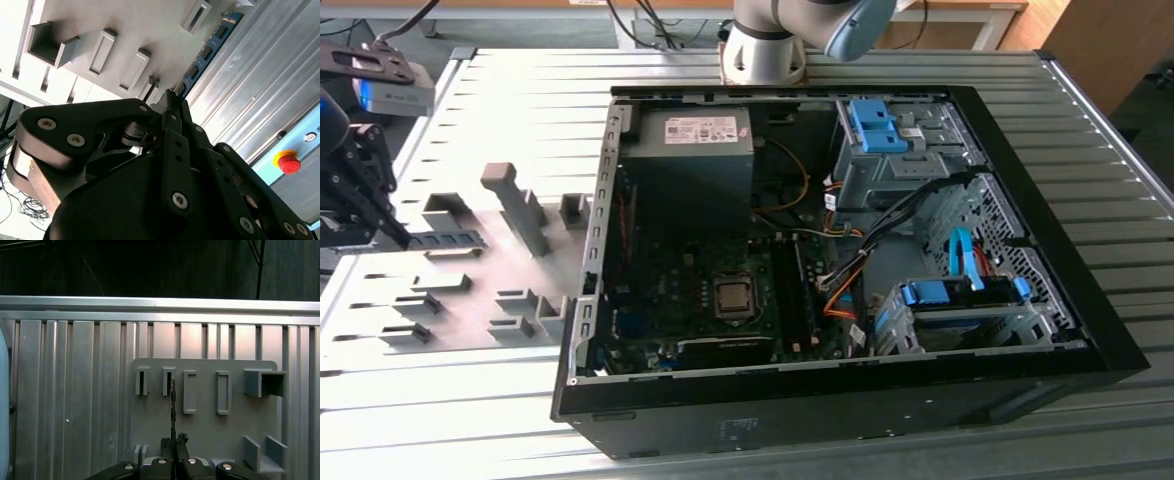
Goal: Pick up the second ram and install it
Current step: 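Pick up the second ram and move it above second insertion slot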
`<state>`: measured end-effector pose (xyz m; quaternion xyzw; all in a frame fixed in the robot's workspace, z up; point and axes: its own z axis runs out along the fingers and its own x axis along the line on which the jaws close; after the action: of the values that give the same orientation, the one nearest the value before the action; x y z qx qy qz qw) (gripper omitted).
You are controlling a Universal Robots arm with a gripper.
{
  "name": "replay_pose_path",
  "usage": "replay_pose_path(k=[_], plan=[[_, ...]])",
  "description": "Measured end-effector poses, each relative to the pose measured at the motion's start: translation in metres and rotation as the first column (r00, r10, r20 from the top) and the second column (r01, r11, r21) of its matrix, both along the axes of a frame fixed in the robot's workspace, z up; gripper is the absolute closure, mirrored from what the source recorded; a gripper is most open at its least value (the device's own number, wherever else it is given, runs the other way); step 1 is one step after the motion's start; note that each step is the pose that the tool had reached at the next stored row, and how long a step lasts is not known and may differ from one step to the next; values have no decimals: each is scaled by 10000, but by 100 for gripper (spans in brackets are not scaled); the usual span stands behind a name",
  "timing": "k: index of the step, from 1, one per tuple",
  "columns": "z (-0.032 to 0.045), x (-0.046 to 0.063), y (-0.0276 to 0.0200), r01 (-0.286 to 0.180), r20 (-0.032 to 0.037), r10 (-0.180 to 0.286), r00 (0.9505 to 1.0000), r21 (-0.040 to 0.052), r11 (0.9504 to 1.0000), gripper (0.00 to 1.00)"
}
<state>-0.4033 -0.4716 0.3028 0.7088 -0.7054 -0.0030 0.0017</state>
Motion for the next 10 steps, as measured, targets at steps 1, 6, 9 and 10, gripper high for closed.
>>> replay_pose_path(k=[1,6,9,10], plan=[[3,0,0,0,0,0,10000,0,10000,86],[16,0,0,0,-1,0,10000,0,10000,86],[23,0,0,0,0,0,10000,0,10000,86],[26,0,0,0,0,0,10000,0,10000,86]])
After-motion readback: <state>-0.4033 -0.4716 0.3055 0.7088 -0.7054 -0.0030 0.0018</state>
